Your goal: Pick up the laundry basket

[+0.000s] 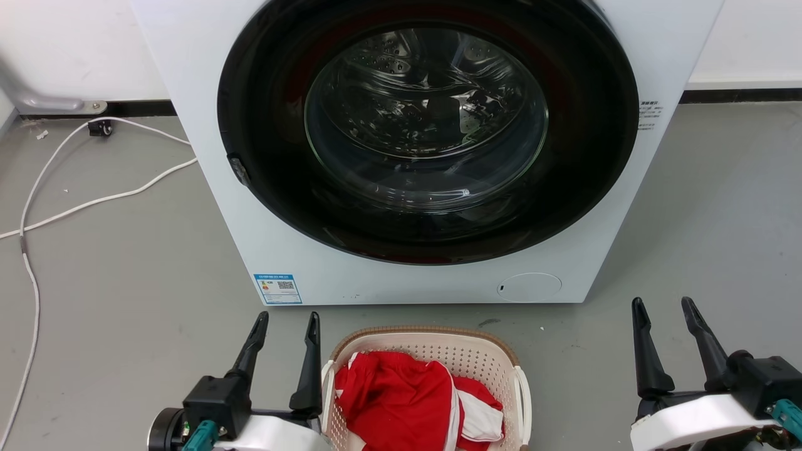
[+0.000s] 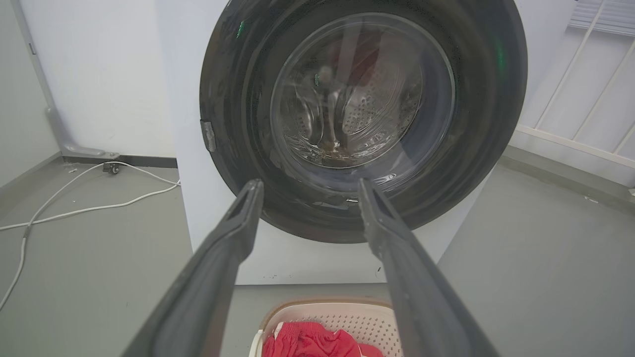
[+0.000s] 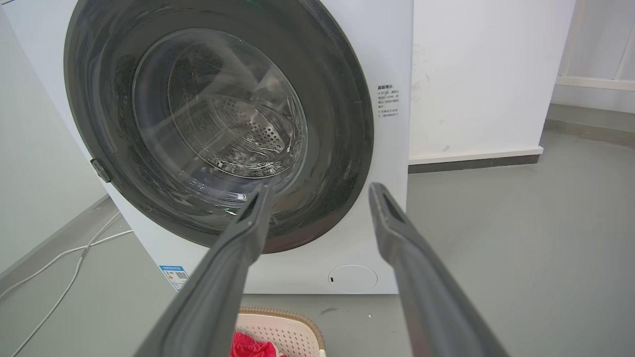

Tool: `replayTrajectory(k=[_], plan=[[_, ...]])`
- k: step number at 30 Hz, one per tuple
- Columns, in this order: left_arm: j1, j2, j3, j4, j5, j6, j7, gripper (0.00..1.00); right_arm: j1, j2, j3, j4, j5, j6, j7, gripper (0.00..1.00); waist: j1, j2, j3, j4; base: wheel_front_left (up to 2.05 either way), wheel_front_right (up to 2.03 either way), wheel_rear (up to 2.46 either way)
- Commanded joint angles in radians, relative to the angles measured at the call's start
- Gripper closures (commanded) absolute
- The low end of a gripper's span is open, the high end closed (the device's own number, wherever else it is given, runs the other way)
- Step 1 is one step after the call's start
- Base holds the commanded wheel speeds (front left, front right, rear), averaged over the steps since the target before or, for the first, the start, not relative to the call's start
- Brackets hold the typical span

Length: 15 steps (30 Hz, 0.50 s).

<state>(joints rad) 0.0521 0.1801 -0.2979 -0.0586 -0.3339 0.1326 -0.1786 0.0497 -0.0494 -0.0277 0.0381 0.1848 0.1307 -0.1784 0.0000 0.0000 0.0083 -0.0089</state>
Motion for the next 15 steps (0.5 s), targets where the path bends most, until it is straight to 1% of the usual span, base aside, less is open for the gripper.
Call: replayTrajectory(k=[1, 5, 9, 15], plan=[[-0.002, 0.012, -0.015, -0.01, 0.024, 0.008, -0.011, 0.0, 0.006, -0.002, -0.001, -0.006, -0.034, 0.0, -0.011, 0.0, 0.0, 0.0, 0.0, 0.0, 0.0, 0.0, 0.0], [0.004, 0.022, -0.036, -0.01, 0.052, 0.013, -0.02, 0.0, 0.011, -0.002, 0.001, -0.009, -0.066, 0.0, -0.02, 0.0, 0.0, 0.0, -0.002, 0.0, 0.0, 0.0, 0.0], [0.013, 0.014, -0.038, -0.014, 0.063, 0.023, -0.028, 0.0, 0.014, -0.002, 0.002, -0.016, -0.086, 0.0, -0.028, 0.0, 0.0, 0.0, -0.003, 0.0, 0.0, 0.0, 0.0], [0.037, -0.02, 0.013, -0.022, 0.063, -0.011, -0.04, 0.0, 0.016, -0.002, -0.01, -0.016, -0.062, 0.0, -0.041, 0.0, 0.0, 0.0, -0.002, -0.001, 0.0, 0.0, 0.0]])
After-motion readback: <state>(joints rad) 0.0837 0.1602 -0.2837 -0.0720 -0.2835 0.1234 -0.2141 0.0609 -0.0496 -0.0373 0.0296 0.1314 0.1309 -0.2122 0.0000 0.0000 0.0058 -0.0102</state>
